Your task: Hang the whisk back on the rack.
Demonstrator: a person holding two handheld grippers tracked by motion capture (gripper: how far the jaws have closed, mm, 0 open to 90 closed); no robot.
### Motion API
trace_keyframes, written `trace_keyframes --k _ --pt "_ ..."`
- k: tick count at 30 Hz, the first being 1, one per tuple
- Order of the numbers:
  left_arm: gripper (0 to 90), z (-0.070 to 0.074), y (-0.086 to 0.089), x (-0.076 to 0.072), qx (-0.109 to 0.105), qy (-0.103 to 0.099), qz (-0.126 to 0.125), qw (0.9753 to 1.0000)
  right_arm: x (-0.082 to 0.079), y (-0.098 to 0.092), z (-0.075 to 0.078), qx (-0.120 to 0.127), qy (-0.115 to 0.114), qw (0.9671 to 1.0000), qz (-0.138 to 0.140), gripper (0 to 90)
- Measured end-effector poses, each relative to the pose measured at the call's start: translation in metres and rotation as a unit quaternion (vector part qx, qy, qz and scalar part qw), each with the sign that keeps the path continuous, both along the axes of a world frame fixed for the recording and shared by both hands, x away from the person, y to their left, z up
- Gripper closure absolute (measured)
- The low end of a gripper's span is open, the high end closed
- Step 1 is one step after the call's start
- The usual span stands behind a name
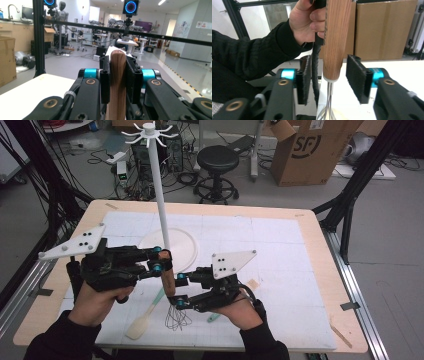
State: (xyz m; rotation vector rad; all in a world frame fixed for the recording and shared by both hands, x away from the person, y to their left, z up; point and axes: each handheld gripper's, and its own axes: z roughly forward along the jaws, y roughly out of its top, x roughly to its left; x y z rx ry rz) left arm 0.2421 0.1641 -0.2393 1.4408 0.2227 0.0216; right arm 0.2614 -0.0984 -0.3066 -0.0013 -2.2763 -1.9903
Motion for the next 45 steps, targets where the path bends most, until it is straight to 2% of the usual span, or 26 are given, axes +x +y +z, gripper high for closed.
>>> trace_keyframes --k 2,4,6,10,13,14,15,16,17,18,20,23,28,32,41,42,44,45 --pt "76.5 0.001 0.002 0.0 -0.011 0.003 -0.004 0.9999 0.001 0.003 -0.004 0.004 0.004 1.0 0.004 62.7" --pt "76.5 0.001 0.003 0.0 -0.012 0.004 -0.004 0.9999 0.001 0.004 -0.007 0.008 0.01 0.9999 0.008 66.1" --pt "76.5 0.001 0.003 0.0 -0.012 0.004 -0.006 0.9999 0.001 0.004 -0.009 0.016 0.003 0.9998 0.006 72.4" --pt "76.5 0.001 0.004 -0.001 -0.016 0.001 -0.007 0.9998 0.0 0.003 -0.011 0.028 0.006 0.9996 0.006 73.8" --pt "76.1 0.001 0.004 -0.001 -0.017 0.005 -0.009 0.9998 -0.002 0.002 -0.011 0.032 -0.003 0.9995 -0.003 74.2" --pt "69.7 0.001 0.003 -0.002 -0.009 -0.003 0.011 0.9999 -0.001 0.002 -0.011 0.031 -0.001 0.9995 -0.009 74.4" --pt "56.6 0.001 0.003 -0.002 -0.009 -0.003 0.011 0.9999 -0.002 0.001 -0.011 0.031 0.0 0.9995 -0.01 74.5" --pt "47.2 0.0 0.001 -0.003 0.002 -0.006 0.026 0.9996 -0.002 0.001 -0.01 0.031 -0.002 0.9994 -0.015 74.5" --pt "47.2 -0.001 0.0 -0.004 0.01 -0.007 0.033 0.9994 -0.002 0.001 -0.01 0.031 -0.002 0.9994 -0.015 74.5" --pt "42.9 -0.003 -0.001 -0.005 0.018 -0.013 0.035 0.9992 -0.002 0.001 -0.01 0.031 0.0 0.9993 -0.02 74.5" --pt "40.0 -0.008 -0.004 -0.007 0.036 -0.025 0.04 0.9982 -0.003 0.0 -0.007 0.032 0.004 0.999 -0.032 74.5" --pt "42.8 -0.013 -0.004 -0.007 0.048 -0.025 0.036 0.9979 -0.002 0.0 -0.005 0.03 0.009 0.9989 -0.035 74.4" --pt "55.2 -0.019 -0.003 -0.005 0.058 -0.022 0.022 0.9979 -0.003 0.0 -0.004 0.027 0.016 0.999 -0.034 74.4" --pt "58.5 -0.023 -0.004 -0.003 0.064 -0.013 0.021 0.9976 -0.003 0.0 -0.003 0.024 0.015 0.999 -0.033 74.4" --pt "61.4 -0.028 -0.005 0.0 0.066 -0.002 0.021 0.9976 -0.002 -0.001 0.0 0.024 0.011 0.9987 -0.043 74.4" --pt "62.6 -0.029 -0.005 0.0 0.067 -0.003 0.019 0.9975 -0.002 -0.001 0.0 0.025 0.01 0.9987 -0.044 74.4" --pt "71.8 -0.029 -0.006 0.0 0.065 -0.005 0.013 0.9978 -0.001 0.0 0.0 0.023 0.012 0.9987 -0.045 74.3" --pt "71.9 -0.029 -0.007 0.001 0.065 -0.006 0.013 0.9978 -0.001 -0.001 0.0 0.022 0.016 0.9986 -0.046 74.4"
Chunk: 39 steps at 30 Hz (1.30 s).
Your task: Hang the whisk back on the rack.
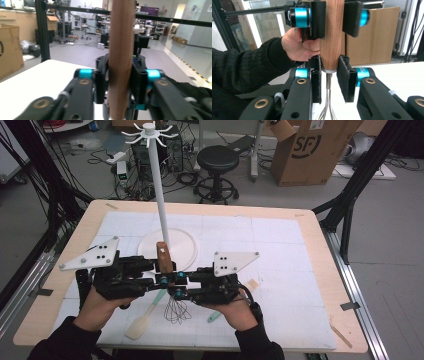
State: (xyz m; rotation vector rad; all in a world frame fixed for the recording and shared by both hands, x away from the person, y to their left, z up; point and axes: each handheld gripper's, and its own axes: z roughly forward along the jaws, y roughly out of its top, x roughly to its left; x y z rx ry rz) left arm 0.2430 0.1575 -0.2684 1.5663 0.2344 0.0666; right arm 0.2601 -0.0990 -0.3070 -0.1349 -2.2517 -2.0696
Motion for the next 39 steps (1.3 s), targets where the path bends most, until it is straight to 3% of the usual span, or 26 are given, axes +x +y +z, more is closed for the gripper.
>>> trace_keyframes --k 7,9,13,19,20,21,22,23,24,25,27,28,29,30,31,34,35,39 --pt "72.5 0.0 -0.001 0.001 -0.005 0.001 0.002 1.0 0.001 -0.001 0.0 0.003 -0.001 1.0 -0.004 74.0" --pt "72.6 0.001 -0.001 0.003 -0.008 -0.002 0.012 0.9999 0.001 -0.003 -0.001 0.005 0.003 0.9999 -0.012 61.8" --pt "72.7 0.003 0.002 0.007 -0.004 -0.004 0.021 0.9998 0.0 -0.015 -0.007 0.003 0.006 0.999 -0.043 53.6" --pt "72.7 0.01 0.013 0.02 0.001 -0.005 0.046 0.9989 -0.001 -0.042 -0.015 0.002 -0.002 0.9945 -0.105 44.1" --pt "72.7 0.014 0.017 0.028 0.006 -0.003 0.054 0.9985 -0.002 -0.054 -0.016 0.0 -0.009 0.9901 -0.14 37.0" --pt "72.7 0.014 0.017 0.028 0.006 -0.003 0.054 0.9985 -0.002 -0.054 -0.016 0.0 -0.009 0.9901 -0.14 37.0" --pt "72.7 0.017 0.019 0.032 0.011 -0.003 0.058 0.9983 -0.003 -0.059 -0.016 -0.002 -0.014 0.9872 -0.159 34.4" --pt "72.6 0.023 0.021 0.04 0.021 -0.006 0.062 0.9978 -0.004 -0.071 -0.016 -0.01 -0.028 0.9791 -0.201 27.4" --pt "72.6 0.023 0.021 0.04 0.021 -0.006 0.062 0.9978 -0.004 -0.071 -0.016 -0.01 -0.028 0.9791 -0.201 27.4" --pt "72.7 0.027 0.022 0.045 0.024 -0.007 0.064 0.9976 -0.006 -0.082 -0.017 -0.02 -0.037 0.9711 -0.235 24.8" --pt "72.7 0.037 0.025 0.057 0.03 -0.006 0.069 0.9971 -0.007 -0.092 -0.018 -0.034 -0.045 0.9622 -0.267 20.2" --pt "72.7 0.037 0.025 0.057 0.03 -0.006 0.069 0.9971 -0.007 -0.092 -0.018 -0.034 -0.045 0.9622 -0.267 20.2" --pt "72.6 0.041 0.026 0.06 0.029 -0.006 0.069 0.9971 -0.007 -0.102 -0.021 -0.047 -0.041 0.9555 -0.288 19.3" --pt "72.6 0.044 0.027 0.062 0.027 -0.005 0.071 0.9971 -0.007 -0.102 -0.021 -0.047 -0.041 0.9555 -0.288 19.3" --pt "72.7 0.046 0.028 0.065 0.025 -0.003 0.073 0.997 -0.008 -0.112 -0.024 -0.049 -0.038 0.9521 -0.3 17.8" --pt "72.6 0.053 0.03 0.078 0.023 0.006 0.079 0.9966 -0.009 -0.122 -0.028 -0.044 -0.03 0.9504 -0.306 17.6" --pt "72.7 0.058 0.03 0.088 0.025 0.013 0.081 0.9963 -0.011 -0.128 -0.03 -0.047 -0.029 0.9479 -0.314 17.6" --pt "72.6 0.07 0.033 0.104 0.012 0.018 0.085 0.9962 -0.013 -0.134 -0.031 -0.06 -0.031 0.9465 -0.316 17.6"
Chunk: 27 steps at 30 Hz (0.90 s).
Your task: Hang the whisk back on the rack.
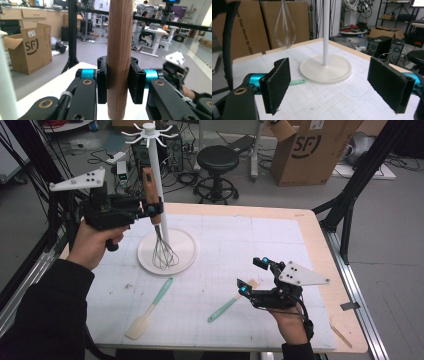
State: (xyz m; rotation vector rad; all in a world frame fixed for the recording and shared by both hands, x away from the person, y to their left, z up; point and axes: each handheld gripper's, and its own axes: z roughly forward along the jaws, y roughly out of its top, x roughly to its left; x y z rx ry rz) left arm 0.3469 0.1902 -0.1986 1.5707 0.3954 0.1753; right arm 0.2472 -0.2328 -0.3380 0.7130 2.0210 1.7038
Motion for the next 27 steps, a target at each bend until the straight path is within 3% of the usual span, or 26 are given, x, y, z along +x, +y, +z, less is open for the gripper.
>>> trace_keyframes --k 12,27 --pt "72.6 0.018 -0.001 0.03 -0.005 0.012 0.007 0.9999 0.0 -0.006 -0.005 0.002 0.003 1.0 0.006 17.6" --pt "72.6 0.014 0.003 0.048 -0.014 0.033 0.009 0.9993 -0.004 -0.008 -0.001 0.004 -0.003 0.9998 0.021 17.7"
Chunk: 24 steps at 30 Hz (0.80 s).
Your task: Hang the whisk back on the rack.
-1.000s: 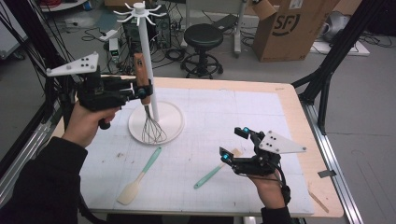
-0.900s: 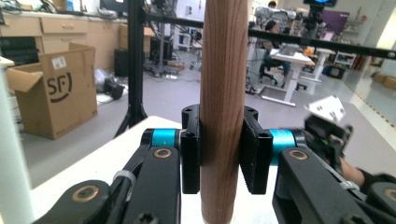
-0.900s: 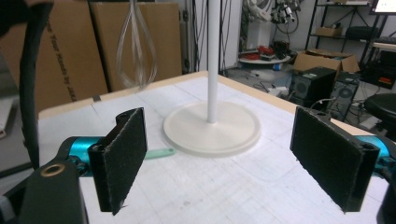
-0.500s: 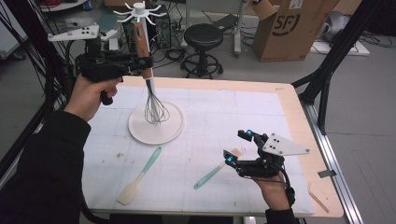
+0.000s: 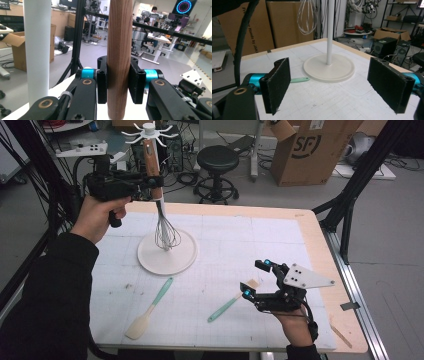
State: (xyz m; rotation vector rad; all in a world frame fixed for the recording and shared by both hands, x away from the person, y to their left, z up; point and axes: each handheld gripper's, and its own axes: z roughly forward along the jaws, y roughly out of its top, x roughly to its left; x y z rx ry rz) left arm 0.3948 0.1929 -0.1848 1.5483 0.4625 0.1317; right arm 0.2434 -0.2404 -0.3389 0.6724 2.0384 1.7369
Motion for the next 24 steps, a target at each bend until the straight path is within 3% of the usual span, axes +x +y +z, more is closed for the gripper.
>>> trace_keyframes --k 10,17,24 --pt "72.6 -0.0023 0.0041 0.0054 0.0 0.008 0.011 0.9999 0.0012 0.0006 -0.0008 -0.003 0.002 1.0 0.005 17.7" --pt "72.6 -0.0059 0.0022 0.0087 0.013 0.014 0.017 0.9997 0.0006 0.001 -0.0013 -0.001 0.003 1.0 0.006 17.8" --pt "72.0 -0.0075 0.0018 0.0033 0.014 0.001 0.032 0.9994 0.0002 -0.0023 -0.0031 0.0 0.006 1.0 -0.001 17.8"
